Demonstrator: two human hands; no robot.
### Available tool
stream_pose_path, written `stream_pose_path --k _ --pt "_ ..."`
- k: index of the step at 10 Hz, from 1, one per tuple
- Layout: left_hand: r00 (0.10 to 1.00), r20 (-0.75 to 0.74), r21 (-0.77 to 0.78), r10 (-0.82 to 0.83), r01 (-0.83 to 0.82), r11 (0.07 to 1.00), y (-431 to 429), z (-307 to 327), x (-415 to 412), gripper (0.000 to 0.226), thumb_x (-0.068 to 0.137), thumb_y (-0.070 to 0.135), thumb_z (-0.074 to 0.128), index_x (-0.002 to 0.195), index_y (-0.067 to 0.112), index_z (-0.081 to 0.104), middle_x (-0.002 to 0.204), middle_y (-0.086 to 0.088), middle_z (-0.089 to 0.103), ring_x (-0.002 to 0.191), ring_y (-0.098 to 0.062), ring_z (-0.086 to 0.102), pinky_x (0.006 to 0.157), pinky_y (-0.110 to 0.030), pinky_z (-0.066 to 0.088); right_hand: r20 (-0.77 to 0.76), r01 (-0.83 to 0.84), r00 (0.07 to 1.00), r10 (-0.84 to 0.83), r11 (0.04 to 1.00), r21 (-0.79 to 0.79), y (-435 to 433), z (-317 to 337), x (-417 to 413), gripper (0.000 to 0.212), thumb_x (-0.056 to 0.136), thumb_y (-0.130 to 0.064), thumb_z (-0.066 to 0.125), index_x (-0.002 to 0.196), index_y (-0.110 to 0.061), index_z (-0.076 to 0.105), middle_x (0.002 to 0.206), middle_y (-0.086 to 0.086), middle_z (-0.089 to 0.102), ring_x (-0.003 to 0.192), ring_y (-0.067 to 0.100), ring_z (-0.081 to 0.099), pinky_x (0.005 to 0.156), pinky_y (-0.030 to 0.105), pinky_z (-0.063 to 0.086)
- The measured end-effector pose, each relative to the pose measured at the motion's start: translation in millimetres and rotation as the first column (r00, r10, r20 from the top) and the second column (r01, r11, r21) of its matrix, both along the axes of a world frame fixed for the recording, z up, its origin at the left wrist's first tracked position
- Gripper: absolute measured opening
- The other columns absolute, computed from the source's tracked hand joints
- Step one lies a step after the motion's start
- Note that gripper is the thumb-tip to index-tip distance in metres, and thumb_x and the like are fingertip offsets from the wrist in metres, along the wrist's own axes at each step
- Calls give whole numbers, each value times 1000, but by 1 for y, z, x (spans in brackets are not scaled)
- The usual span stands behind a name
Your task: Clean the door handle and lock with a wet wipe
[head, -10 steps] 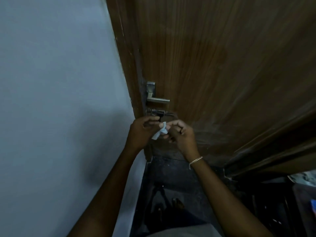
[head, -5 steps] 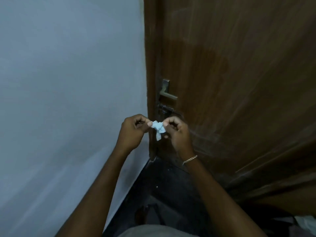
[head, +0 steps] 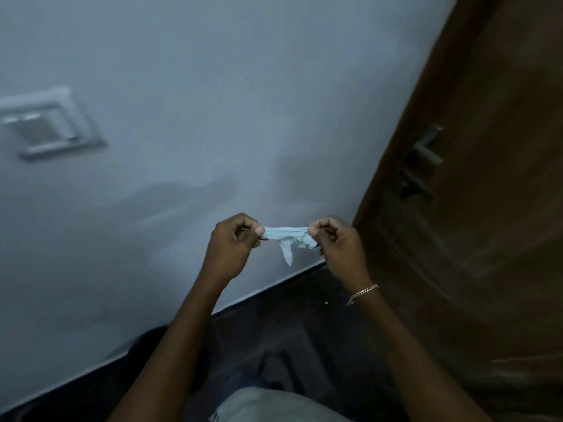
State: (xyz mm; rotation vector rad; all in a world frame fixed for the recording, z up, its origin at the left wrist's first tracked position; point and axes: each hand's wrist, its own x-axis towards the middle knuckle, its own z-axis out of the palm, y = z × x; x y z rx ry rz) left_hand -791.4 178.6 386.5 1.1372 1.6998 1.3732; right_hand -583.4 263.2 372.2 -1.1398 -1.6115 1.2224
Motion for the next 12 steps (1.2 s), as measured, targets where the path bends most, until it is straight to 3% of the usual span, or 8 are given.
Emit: stream_pose_path --k 3,4,6,7,9,10,11,12 --pt "939 137 -67 314 -308 949 -149 -31 -111 15 80 7 76 80 16 64 76 1 72 74 -16 69 71 -28 60 198 -474 864 463 880 10 -73 -15 -137 19 83 -6 78 98 -17 78 88 1 69 81 19 67 77 31 56" --pt "930 50 -203 364 -347 916 -193 -52 -154 23 76 5 81 94 18 73 80 -1 63 67 -14 58 69 -27 50 225 -524 830 510 852 1 -105 -36 -197 6 84 -12 78 87 -17 78 79 -2 69 70 17 66 66 33 56" --pt "908 -237 -453 345 -418 788 -251 -125 -229 18 83 23 79 70 13 73 73 -6 71 68 -17 65 66 -27 49 317 -593 722 615 786 -174 -162 -109 -301 8 88 -11 70 87 -15 76 70 -5 71 53 8 68 52 21 54" --pt "891 -243 -503 383 -454 736 -268 -173 -256 24 80 23 81 68 9 66 66 -5 63 63 -17 57 57 -26 40 335 -544 706 624 780 -308 -185 -160 -343 17 85 0 64 86 -10 78 76 6 75 64 19 74 61 31 60" --pt "869 -110 -582 482 -449 678 -284 -307 -301 6 79 5 75 78 9 70 77 -9 71 77 -28 70 69 -34 55 426 -453 658 621 778 -435 -214 -290 -409 9 82 -8 73 75 -5 78 77 13 76 76 20 72 62 16 47" --pt "879 -86 -628 470 -414 659 -284 -386 -316 6 83 3 70 87 0 73 88 -18 74 86 -34 71 78 -45 59 497 -423 592 634 769 -479 -225 -363 -437 4 83 -10 74 84 -6 77 88 12 76 85 19 69 73 19 44" --pt "872 70 -692 484 -307 654 -286 -440 -325 36 92 9 68 127 0 63 129 -18 65 121 -33 61 107 -43 49 549 -480 444 708 706 -521 -234 -420 -450 30 86 -4 68 116 -6 70 115 11 70 108 24 64 83 18 40" --pt "894 97 -740 438 -229 633 -301 -456 -325 64 95 21 67 151 7 40 151 -9 47 140 -27 45 115 -31 36 608 -432 397 687 725 -537 -240 -440 -446 38 86 1 60 123 -7 67 122 17 68 115 33 63 90 25 45"
